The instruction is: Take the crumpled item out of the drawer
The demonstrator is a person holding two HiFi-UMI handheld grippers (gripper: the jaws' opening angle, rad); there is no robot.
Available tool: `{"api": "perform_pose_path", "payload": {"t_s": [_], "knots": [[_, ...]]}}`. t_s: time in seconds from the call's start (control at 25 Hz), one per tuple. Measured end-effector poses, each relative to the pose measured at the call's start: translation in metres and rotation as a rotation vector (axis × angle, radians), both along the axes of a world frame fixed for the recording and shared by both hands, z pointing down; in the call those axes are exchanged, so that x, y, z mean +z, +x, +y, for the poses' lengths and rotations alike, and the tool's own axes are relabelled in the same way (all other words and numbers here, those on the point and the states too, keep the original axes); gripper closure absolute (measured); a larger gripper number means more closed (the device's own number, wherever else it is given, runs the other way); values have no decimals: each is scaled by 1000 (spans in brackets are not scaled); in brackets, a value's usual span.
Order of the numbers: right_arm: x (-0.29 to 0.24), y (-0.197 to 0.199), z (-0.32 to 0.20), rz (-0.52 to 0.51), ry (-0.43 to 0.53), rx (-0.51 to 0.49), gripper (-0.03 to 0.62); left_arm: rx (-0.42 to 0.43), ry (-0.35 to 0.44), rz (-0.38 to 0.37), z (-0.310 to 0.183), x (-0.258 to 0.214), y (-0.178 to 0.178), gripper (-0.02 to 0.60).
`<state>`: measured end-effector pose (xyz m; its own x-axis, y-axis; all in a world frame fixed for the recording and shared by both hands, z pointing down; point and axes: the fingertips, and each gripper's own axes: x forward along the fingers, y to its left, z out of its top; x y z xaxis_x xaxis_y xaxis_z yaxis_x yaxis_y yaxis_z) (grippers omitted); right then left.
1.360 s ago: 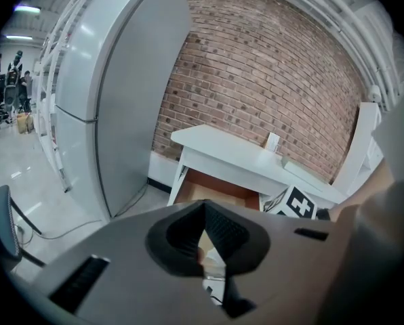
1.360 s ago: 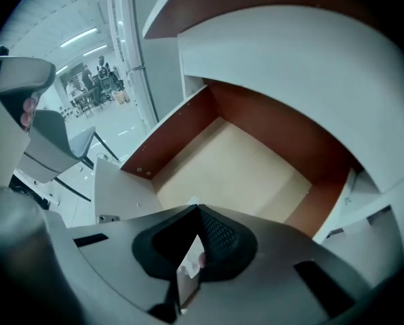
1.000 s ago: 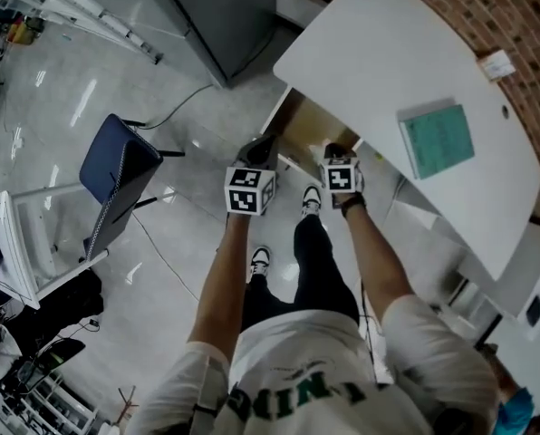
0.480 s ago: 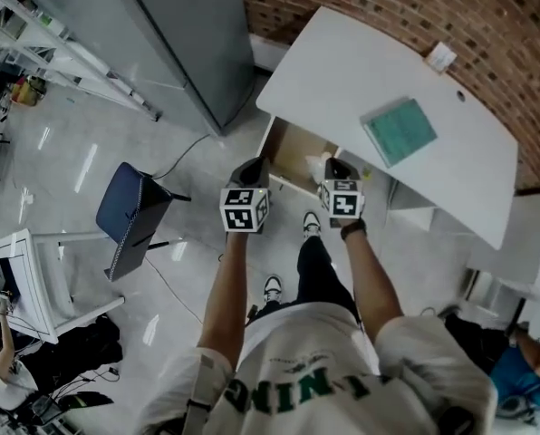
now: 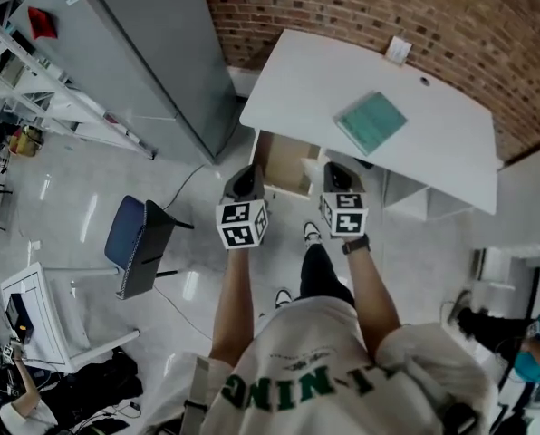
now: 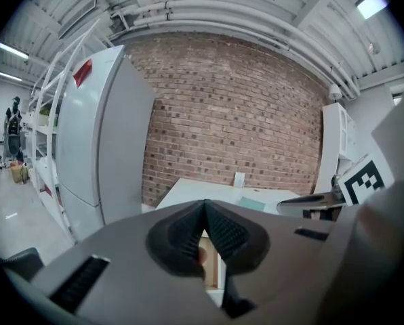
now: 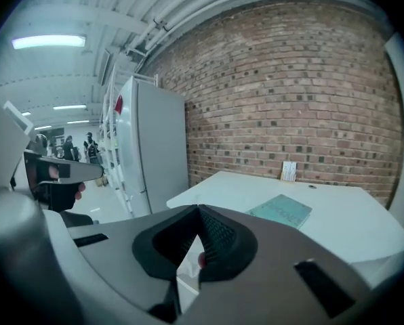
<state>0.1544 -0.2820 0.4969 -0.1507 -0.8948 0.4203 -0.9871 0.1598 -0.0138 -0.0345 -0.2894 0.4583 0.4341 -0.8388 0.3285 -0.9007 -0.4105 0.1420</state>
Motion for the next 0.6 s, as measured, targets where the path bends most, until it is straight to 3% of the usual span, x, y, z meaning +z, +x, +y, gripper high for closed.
{"api": "perform_pose_path", "payload": {"t_s": [0.32, 0.6], "knots": [[-81, 7, 47, -17, 183, 54, 590, 28, 133, 22, 42, -66, 6, 588], [-130, -5, 84, -27, 301, 51, 590, 54, 265, -31, 72, -106, 4, 588]]}}
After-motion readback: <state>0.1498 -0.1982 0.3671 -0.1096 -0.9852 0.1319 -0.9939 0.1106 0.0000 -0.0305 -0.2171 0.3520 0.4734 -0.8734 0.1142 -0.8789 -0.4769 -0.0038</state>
